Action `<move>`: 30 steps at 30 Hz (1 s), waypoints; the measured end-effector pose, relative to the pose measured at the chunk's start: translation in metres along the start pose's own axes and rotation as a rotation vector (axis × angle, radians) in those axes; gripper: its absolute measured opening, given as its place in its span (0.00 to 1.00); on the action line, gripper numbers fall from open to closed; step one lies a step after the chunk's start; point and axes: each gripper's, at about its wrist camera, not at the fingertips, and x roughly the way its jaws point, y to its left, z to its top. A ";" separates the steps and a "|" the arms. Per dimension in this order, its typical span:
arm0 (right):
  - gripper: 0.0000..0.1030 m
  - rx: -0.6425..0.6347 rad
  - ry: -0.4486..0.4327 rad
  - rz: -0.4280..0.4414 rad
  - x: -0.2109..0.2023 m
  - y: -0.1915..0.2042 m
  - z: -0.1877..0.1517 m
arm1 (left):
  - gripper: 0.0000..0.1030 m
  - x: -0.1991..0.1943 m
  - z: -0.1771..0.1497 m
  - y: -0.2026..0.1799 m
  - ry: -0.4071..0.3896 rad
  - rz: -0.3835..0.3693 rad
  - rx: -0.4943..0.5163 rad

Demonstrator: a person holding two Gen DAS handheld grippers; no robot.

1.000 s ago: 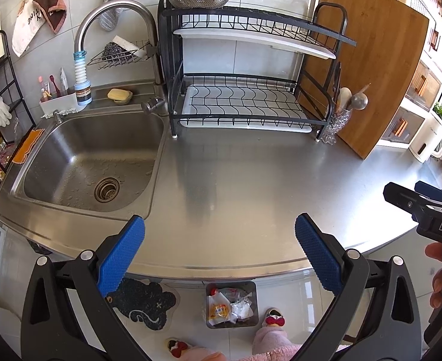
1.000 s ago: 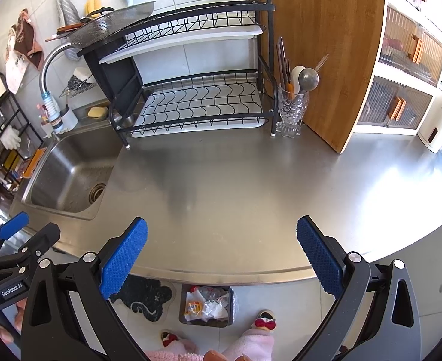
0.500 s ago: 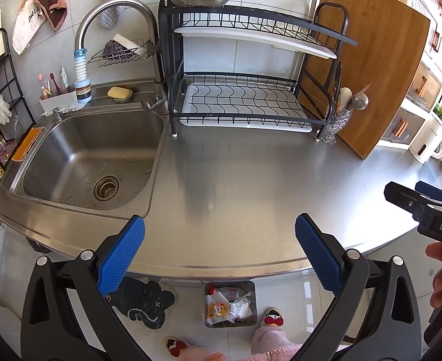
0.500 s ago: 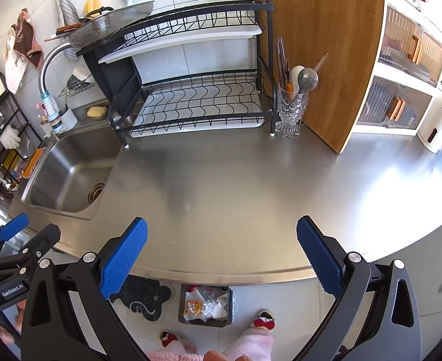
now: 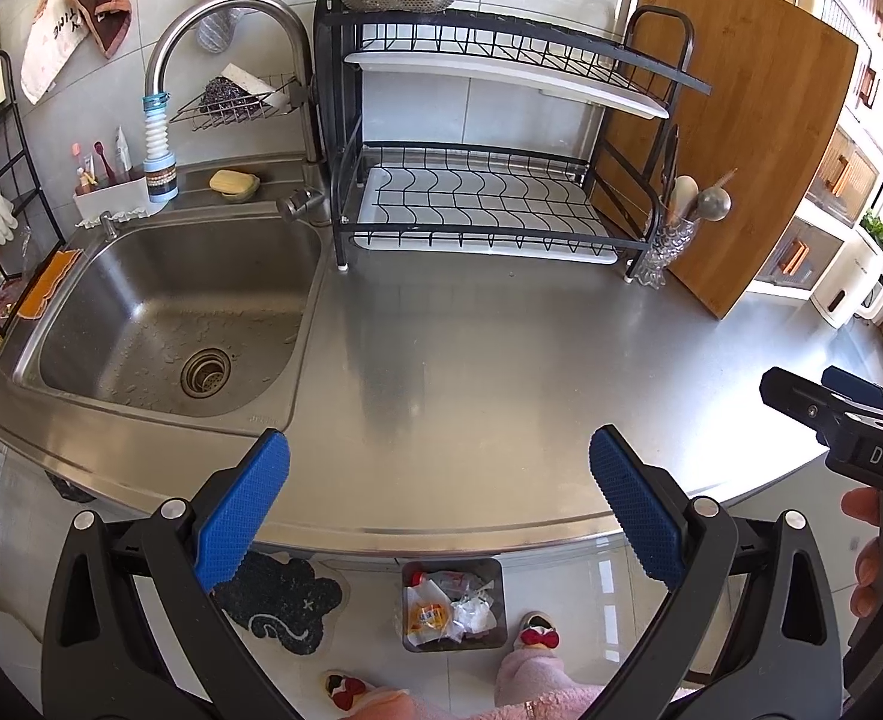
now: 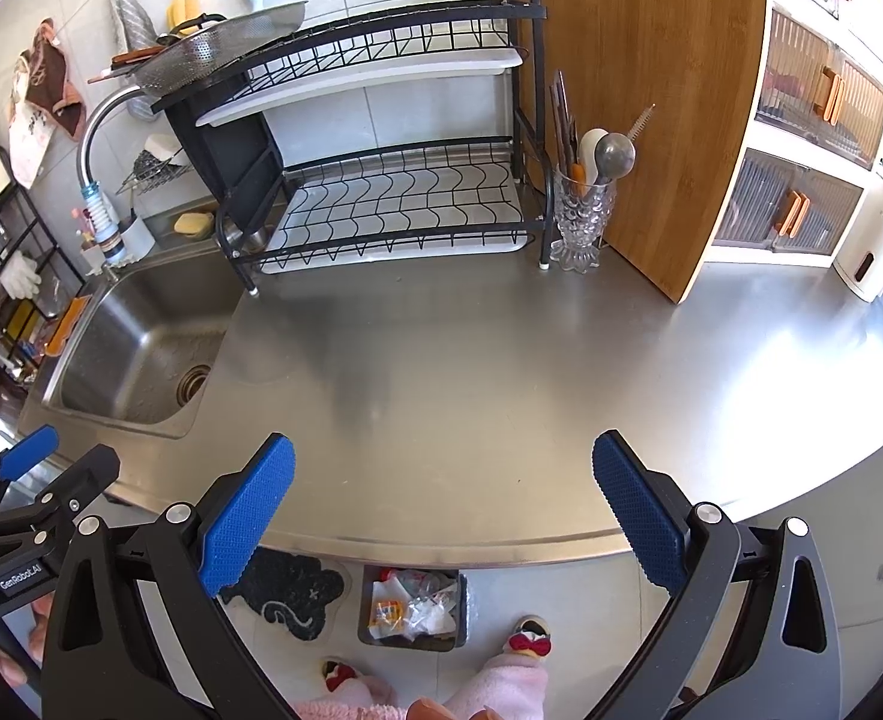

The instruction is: Collect trash

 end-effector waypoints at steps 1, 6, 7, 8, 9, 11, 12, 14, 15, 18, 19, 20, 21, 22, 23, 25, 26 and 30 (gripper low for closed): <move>0.97 0.002 0.002 0.002 0.000 0.001 0.000 | 0.92 0.000 0.000 0.000 0.004 -0.002 -0.002; 0.97 0.003 0.005 0.000 0.000 0.001 -0.002 | 0.92 0.004 0.000 -0.003 0.017 0.025 0.018; 0.97 0.004 0.005 -0.002 0.001 0.000 -0.001 | 0.92 0.005 -0.001 -0.003 0.016 0.023 0.020; 0.97 0.005 0.007 -0.002 0.001 0.000 -0.001 | 0.92 0.005 -0.001 -0.003 0.019 0.011 0.014; 0.97 0.006 0.008 -0.003 0.002 0.000 -0.001 | 0.92 0.006 -0.001 -0.003 0.020 -0.002 0.010; 0.97 0.004 0.010 -0.007 0.002 -0.001 -0.001 | 0.92 0.005 -0.001 -0.004 0.016 0.000 0.013; 0.97 0.003 0.011 -0.007 0.003 0.000 -0.001 | 0.92 0.005 -0.001 -0.005 0.012 0.011 0.019; 0.97 0.000 0.012 -0.006 0.003 0.000 -0.001 | 0.92 0.004 0.000 -0.005 0.010 0.028 0.020; 0.97 0.000 0.012 -0.005 0.003 0.000 -0.001 | 0.92 0.005 0.001 -0.005 0.014 0.030 0.018; 0.97 -0.002 0.013 -0.002 0.003 0.001 -0.001 | 0.92 0.006 0.001 -0.004 0.020 0.044 0.014; 0.97 -0.002 0.014 -0.002 0.004 0.001 0.000 | 0.92 0.006 0.001 -0.004 0.020 0.047 0.014; 0.97 -0.003 0.015 -0.001 0.004 0.001 0.000 | 0.92 0.006 0.001 -0.003 0.022 0.049 0.013; 0.97 -0.004 0.016 0.000 0.004 0.001 0.000 | 0.92 0.007 0.001 -0.003 0.023 0.050 0.010; 0.97 -0.004 0.017 0.000 0.005 0.001 0.000 | 0.92 0.007 0.001 -0.003 0.024 0.051 0.010; 0.97 -0.006 0.018 0.000 0.005 0.002 0.000 | 0.92 0.007 0.001 -0.003 0.024 0.053 0.012; 0.97 -0.007 0.020 0.001 0.006 0.002 0.000 | 0.92 0.006 0.002 -0.003 0.021 0.056 0.013; 0.97 -0.008 0.021 0.000 0.006 0.002 0.000 | 0.92 0.006 0.002 -0.003 0.020 0.054 0.013; 0.97 -0.010 0.022 -0.001 0.007 0.003 0.001 | 0.92 0.005 0.003 -0.002 0.004 0.057 0.002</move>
